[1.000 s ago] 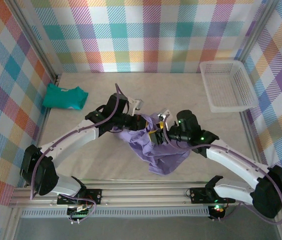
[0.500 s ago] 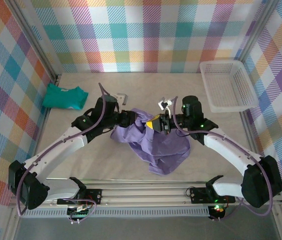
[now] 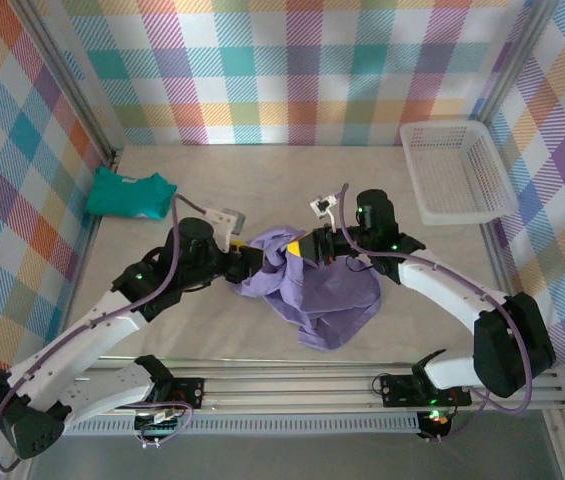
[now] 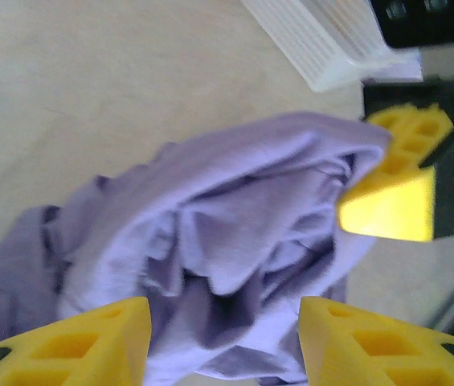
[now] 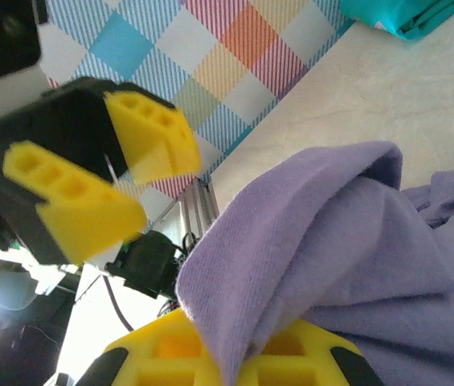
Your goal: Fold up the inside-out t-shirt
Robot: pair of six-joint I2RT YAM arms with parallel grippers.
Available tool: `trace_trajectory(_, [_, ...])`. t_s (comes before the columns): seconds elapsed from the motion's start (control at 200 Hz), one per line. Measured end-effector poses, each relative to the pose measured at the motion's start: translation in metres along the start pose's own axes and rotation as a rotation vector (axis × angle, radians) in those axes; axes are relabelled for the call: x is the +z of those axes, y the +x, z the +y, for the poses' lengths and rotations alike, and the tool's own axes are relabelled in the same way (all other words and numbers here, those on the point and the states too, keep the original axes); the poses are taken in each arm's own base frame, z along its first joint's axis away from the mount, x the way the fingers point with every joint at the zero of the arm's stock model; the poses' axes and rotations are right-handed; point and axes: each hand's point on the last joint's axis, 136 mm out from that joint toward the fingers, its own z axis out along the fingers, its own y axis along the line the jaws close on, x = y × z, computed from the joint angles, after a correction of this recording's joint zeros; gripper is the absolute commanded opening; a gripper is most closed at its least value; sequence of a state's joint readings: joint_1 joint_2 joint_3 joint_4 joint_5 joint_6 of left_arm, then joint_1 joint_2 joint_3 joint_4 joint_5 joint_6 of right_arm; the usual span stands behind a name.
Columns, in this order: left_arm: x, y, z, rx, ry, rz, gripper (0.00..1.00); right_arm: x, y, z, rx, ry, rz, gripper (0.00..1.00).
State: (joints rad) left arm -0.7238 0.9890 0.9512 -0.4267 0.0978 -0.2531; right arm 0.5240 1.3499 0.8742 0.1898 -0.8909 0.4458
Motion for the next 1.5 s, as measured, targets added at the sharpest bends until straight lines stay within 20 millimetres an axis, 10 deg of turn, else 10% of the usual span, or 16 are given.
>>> trace_trajectory(0.17, [0.032,0.024,-0.008,0.011,0.052,0.125,0.47,0.0,-0.006,0.003,-0.006,0.001,-0.007,0.0])
trace_trajectory(0.495, [0.063,0.024,-0.01,0.037,0.066,0.141,0.0,-0.003,0.0,0.002,0.004,0.021,0.008,0.0])
trace_trajectory(0.765, [0.057,0.013,-0.02,-0.016,0.138,0.114,0.0,-0.011,0.0,-0.016,-0.096,0.209,0.039,0.11])
trace_trajectory(1.169, [0.024,-0.035,-0.045,-0.578,0.394,0.068,0.0,-0.047,-0.029,-0.058,-0.414,0.89,0.064,0.41])
trace_trajectory(1.499, [0.022,-0.043,-0.042,-0.67,0.407,0.066,0.0,-0.05,0.036,0.022,-0.539,0.48,0.013,0.47])
